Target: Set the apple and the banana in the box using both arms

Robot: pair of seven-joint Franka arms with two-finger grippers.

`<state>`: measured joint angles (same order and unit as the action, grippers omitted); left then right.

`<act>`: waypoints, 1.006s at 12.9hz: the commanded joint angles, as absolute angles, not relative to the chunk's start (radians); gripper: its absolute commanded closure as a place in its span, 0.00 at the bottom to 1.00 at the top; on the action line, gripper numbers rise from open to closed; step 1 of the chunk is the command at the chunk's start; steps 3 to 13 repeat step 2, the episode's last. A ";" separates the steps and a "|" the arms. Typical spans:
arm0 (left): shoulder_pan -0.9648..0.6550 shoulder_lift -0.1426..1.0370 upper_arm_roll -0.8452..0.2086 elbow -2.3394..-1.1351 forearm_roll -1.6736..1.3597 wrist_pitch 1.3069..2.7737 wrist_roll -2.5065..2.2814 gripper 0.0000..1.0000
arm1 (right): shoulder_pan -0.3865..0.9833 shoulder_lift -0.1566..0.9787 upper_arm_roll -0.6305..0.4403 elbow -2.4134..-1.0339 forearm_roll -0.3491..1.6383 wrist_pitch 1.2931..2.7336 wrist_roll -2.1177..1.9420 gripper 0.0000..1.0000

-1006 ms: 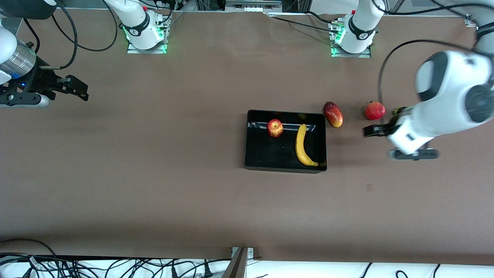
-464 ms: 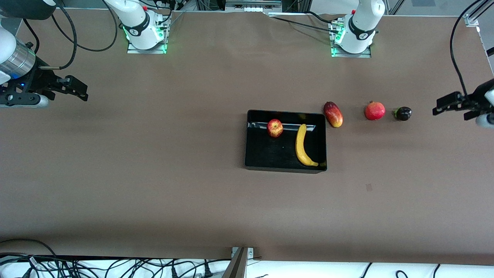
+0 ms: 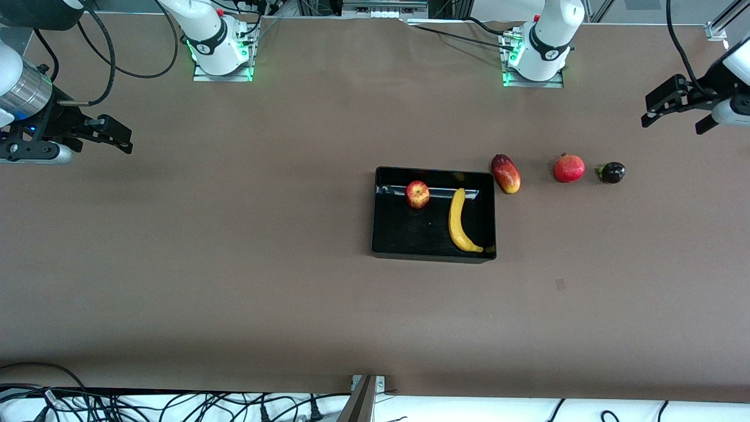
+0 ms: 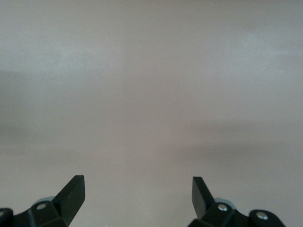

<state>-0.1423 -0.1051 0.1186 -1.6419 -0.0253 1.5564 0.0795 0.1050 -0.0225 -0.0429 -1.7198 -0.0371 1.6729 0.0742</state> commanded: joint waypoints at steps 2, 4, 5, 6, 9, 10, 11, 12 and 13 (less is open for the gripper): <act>-0.143 -0.156 0.118 -1.671 0.018 1.517 0.037 0.00 | 0.097 -0.018 -0.038 -1.703 -0.043 1.660 0.075 0.00; -0.143 -0.156 0.118 -1.671 0.018 1.517 0.037 0.00 | 0.097 -0.018 -0.038 -1.703 -0.043 1.660 0.075 0.00; -0.143 -0.156 0.118 -1.671 0.018 1.517 0.037 0.00 | 0.097 -0.018 -0.038 -1.703 -0.043 1.660 0.075 0.00; -0.143 -0.156 0.118 -1.671 0.018 1.517 0.037 0.00 | 0.097 -0.018 -0.038 -1.703 -0.043 1.660 0.075 0.00; -0.143 -0.156 0.118 -1.671 0.018 1.517 0.037 0.00 | 0.097 -0.018 -0.038 -1.703 -0.043 1.660 0.075 0.00; -0.143 -0.156 0.118 -1.671 0.018 1.517 0.037 0.00 | 0.097 -0.018 -0.038 -1.703 -0.043 1.660 0.075 0.00; -0.143 -0.156 0.118 -1.671 0.018 1.517 0.037 0.00 | 0.097 -0.018 -0.038 -1.703 -0.043 1.660 0.075 0.00; -0.143 -0.156 0.118 -1.671 0.018 1.517 0.037 0.00 | 0.097 -0.018 -0.038 -1.703 -0.043 1.660 0.075 0.00; -0.143 -0.156 0.118 -1.671 0.018 1.517 0.037 0.00 | 0.097 -0.018 -0.038 -1.703 -0.043 1.660 0.075 0.00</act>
